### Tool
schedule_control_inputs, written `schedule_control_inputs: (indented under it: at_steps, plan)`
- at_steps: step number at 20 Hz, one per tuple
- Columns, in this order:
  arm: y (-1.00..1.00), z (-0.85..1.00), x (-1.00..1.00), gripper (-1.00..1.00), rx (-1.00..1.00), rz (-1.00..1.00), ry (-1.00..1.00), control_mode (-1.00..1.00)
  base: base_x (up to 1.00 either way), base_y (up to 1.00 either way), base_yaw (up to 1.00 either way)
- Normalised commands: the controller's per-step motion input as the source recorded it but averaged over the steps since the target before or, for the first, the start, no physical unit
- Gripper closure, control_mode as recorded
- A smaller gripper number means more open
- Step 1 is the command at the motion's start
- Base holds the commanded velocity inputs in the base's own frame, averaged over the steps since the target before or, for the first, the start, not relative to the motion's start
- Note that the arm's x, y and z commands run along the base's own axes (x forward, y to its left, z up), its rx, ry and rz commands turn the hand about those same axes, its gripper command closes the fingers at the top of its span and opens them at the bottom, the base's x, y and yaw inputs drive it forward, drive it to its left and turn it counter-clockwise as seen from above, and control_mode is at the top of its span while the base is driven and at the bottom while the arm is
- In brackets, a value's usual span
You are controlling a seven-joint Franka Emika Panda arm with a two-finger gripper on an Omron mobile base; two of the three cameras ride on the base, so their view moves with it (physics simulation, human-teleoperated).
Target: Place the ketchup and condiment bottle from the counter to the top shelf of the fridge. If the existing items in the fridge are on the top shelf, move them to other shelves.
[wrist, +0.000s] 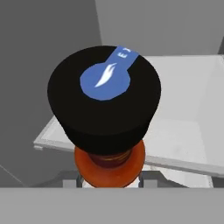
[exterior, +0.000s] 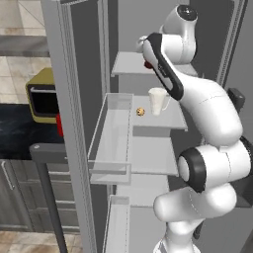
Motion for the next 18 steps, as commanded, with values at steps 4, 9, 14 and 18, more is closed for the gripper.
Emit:
schedule_control_inputs:
  at_steps: [4, 9, 14, 18]
  plan:
    - [0.00, -0.23, 0.81, 1.00, -0.02, 0.00, 0.04, -1.00, 0.00, 0.00, 0.00]
    - [0.00, -0.19, 0.58, 1.00, -0.04, 0.00, 0.05, -1.00, 0.00, 0.00, 0.00]
    - [0.00, -0.13, 0.27, 1.00, -0.04, 0.00, 0.01, -1.00, 0.00, 0.00, 0.00]
    - [0.00, -0.09, 0.24, 1.00, 0.00, 0.00, 0.00, -1.00, 0.00, 0.00, 0.00]
